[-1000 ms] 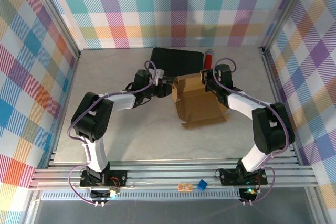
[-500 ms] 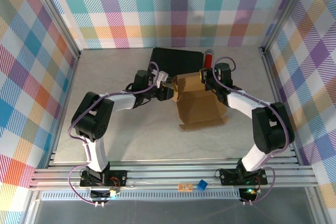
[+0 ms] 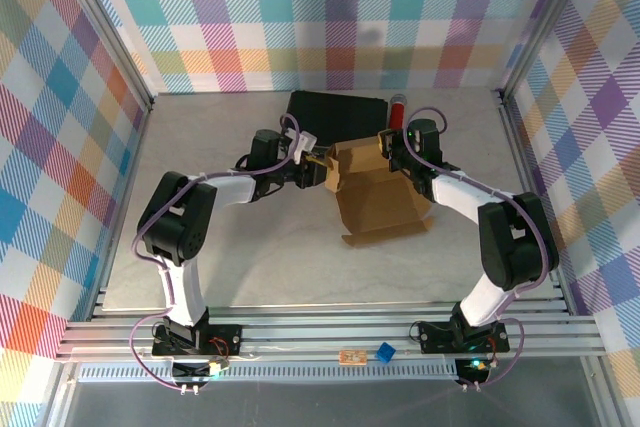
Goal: Fold the paper box
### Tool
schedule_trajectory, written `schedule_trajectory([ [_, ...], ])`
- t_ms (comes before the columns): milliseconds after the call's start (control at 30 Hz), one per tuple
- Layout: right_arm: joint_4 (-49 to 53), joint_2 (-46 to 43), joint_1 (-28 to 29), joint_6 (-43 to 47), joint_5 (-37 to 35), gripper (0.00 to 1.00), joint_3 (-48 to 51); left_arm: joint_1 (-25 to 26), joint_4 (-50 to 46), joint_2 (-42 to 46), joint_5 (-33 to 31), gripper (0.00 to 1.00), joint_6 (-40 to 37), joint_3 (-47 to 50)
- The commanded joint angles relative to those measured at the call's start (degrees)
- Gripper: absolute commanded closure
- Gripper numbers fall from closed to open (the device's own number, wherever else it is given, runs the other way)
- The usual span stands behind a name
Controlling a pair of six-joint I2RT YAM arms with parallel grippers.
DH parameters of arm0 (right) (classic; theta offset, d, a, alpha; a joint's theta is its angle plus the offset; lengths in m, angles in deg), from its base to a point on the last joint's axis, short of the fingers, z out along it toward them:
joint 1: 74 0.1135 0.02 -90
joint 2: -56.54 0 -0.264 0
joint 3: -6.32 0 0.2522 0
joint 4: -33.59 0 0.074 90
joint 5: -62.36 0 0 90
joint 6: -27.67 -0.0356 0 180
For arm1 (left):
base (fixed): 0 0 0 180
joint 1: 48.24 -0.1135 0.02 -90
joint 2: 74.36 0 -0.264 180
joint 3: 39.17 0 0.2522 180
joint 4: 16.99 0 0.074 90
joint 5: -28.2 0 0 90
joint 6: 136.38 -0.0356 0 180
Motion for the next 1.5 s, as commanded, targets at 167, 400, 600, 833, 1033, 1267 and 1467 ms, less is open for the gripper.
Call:
schedule_trajectory([
  [167, -1.5, 1.3, 0.1, 0.3, 1.0, 1.00, -2.8, 2.1, 3.6, -1.7, 1.4, 0.61, 0.7, -3.0],
  [400, -1.2, 1.6, 0.1, -0.3, 1.2, 1.00, -3.1, 4.2, 5.7, -2.1, -2.9, 0.63, 2.8, -3.0],
  [600, -0.5, 1.6, 0.1, -0.6, 0.9, 1.00, -3.5, 5.7, 10.1, -2.1, -9.9, 0.63, 5.9, -0.7],
  [833, -0.1, 2.1, 0.1, -1.2, 1.3, 1.00, -3.9, 7.5, 12.5, -2.8, -15.3, 0.64, 7.4, -0.4],
  [1033, 1.3, 2.0, 0.1, -1.5, 1.3, 1.00, -4.1, 8.3, 15.8, -3.8, -19.7, 0.64, 10.9, -0.3],
  [1267, 2.3, 2.1, 0.1, -1.8, 1.2, 1.00, -4.4, 8.3, 23.5, -5.8, -23.1, 0.64, 19.1, 0.3],
  [1467, 2.4, 2.0, 0.1, -2.0, 0.9, 1.00, -4.5, 8.6, 22.8, -6.5, -23.7, 0.67, 19.3, 0.4],
])
